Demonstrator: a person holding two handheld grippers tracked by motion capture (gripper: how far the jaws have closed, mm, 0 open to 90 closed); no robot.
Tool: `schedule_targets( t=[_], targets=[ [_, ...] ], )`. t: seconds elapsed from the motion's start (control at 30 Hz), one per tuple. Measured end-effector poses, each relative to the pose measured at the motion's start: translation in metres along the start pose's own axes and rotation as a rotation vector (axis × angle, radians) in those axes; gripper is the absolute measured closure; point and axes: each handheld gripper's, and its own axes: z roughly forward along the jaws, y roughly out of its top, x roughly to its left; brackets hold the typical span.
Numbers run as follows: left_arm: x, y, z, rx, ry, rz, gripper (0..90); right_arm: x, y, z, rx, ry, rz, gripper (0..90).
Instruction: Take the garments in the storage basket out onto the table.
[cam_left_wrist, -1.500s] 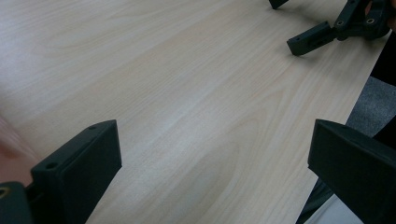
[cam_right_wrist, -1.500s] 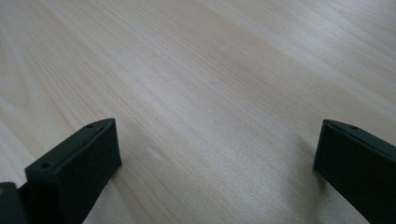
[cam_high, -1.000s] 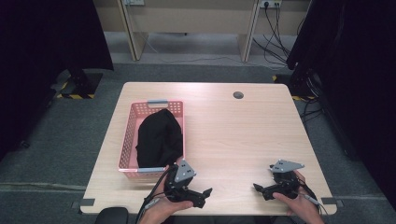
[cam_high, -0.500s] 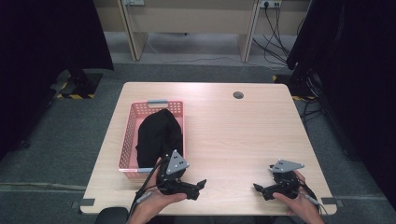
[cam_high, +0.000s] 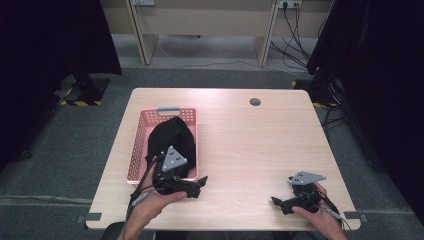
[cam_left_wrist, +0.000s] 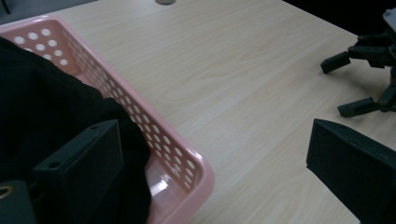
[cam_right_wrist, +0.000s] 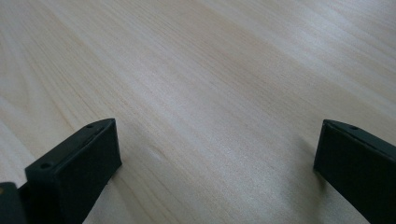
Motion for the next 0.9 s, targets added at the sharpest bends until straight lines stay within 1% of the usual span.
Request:
schedule_targets(
  t=[0.1,0.2,0.3,0.33,0.4,0.5,0.53,0.6,0.73,0.8,0.9],
  targets=[
    [0.009,0.004,-0.002,-0.002,0.026,-0.008,2.6,0.0,0.0,0.0,0.0,0.0,0.0,0.6],
    [0.016,0.005,-0.002,0.001,0.041,-0.021,2.6,0.0,0.0,0.0,0.0,0.0,0.0,0.5],
    [0.022,0.006,-0.001,0.01,0.079,-0.017,2.7,0.0,0.0,0.0,0.0,0.0,0.0,0.6],
    [0.025,0.007,-0.001,0.012,0.083,-0.017,2.6,0.0,0.0,0.0,0.0,0.0,0.0,0.6],
    [0.029,0.008,0.001,0.008,0.089,-0.037,2.7,0.0,0.0,0.0,0.0,0.0,0.0,0.5],
    [0.035,0.01,0.004,0.019,0.116,-0.034,2.9,0.0,0.0,0.0,0.0,0.001,-0.001,0.6],
    [0.037,0.01,0.004,0.016,0.122,-0.044,2.9,0.0,0.0,0.0,0.0,0.0,-0.002,0.6],
    [0.041,0.011,0.005,0.019,0.119,-0.05,2.9,0.0,0.0,0.0,0.001,0.0,-0.001,0.6],
    [0.046,0.011,0.005,0.02,0.128,-0.056,2.9,0.0,0.0,0.0,0.0,0.0,-0.001,0.6],
    [0.05,0.011,0.006,0.024,0.138,-0.061,3.0,0.0,0.0,0.0,0.002,0.0,0.0,0.6],
    [0.056,0.011,0.007,0.021,0.152,-0.08,3.0,0.0,0.0,0.0,0.002,0.0,0.0,0.6]
  ],
)
